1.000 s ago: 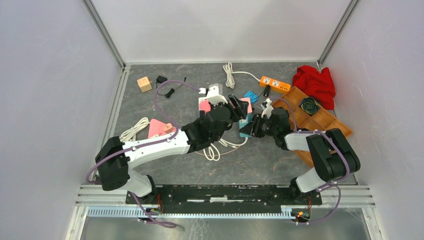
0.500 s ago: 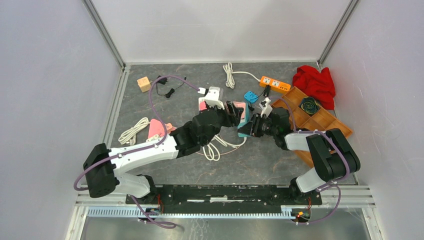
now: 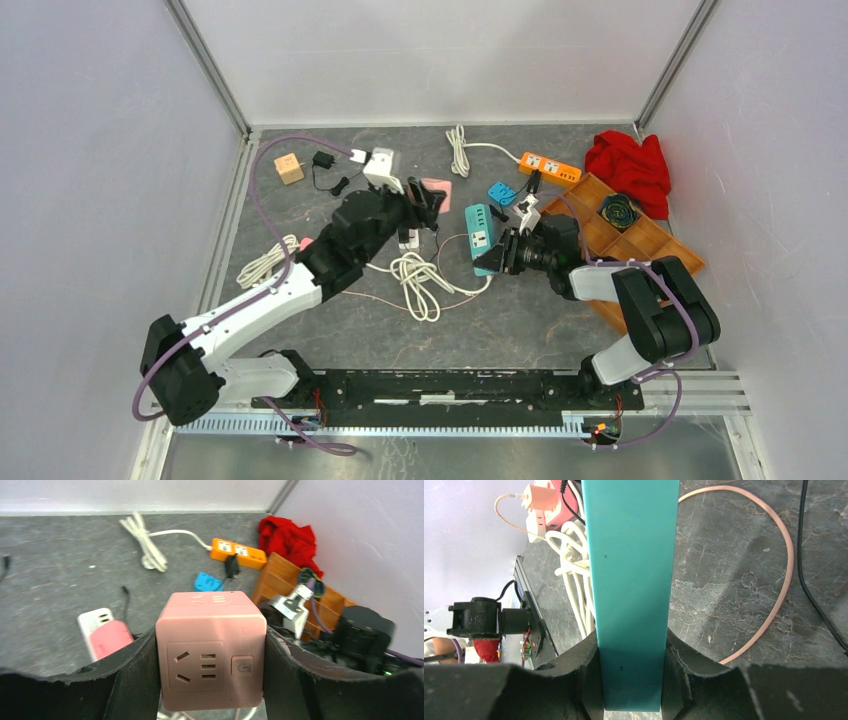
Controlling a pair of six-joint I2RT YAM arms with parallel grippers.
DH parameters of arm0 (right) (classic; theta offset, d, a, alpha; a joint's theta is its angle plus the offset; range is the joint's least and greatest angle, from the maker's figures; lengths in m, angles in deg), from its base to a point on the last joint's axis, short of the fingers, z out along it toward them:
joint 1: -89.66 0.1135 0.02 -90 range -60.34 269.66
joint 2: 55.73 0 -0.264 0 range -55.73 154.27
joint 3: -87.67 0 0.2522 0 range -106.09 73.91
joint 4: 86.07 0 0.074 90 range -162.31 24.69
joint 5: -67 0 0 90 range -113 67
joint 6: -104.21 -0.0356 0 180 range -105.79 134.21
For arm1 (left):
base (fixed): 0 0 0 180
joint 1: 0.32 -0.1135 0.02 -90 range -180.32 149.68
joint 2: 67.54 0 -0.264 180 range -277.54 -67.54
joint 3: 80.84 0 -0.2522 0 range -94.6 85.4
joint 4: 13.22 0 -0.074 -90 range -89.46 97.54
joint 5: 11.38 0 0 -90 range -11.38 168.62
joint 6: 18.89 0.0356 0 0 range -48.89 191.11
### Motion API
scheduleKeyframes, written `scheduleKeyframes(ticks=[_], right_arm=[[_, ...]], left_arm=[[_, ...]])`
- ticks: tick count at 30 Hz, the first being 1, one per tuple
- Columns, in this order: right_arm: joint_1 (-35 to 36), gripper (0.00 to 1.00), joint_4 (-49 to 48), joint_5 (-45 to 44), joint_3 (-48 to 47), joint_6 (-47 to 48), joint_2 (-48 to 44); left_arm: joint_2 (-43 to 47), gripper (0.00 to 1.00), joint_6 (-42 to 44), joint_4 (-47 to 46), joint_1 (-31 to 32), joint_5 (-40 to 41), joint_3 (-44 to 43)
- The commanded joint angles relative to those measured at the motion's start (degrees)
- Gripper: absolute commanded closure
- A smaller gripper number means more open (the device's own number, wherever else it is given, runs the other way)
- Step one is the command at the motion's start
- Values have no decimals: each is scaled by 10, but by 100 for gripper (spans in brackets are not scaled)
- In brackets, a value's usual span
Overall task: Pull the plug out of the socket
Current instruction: Remove the plug from the socket, then place the socket at the center of the board.
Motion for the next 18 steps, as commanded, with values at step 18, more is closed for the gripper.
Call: scheduleKeyframes(ticks=[18], right_arm=[[-1, 53, 36, 51, -52, 75, 46]], left_arm=[[29, 98, 6, 29, -199, -107, 45]])
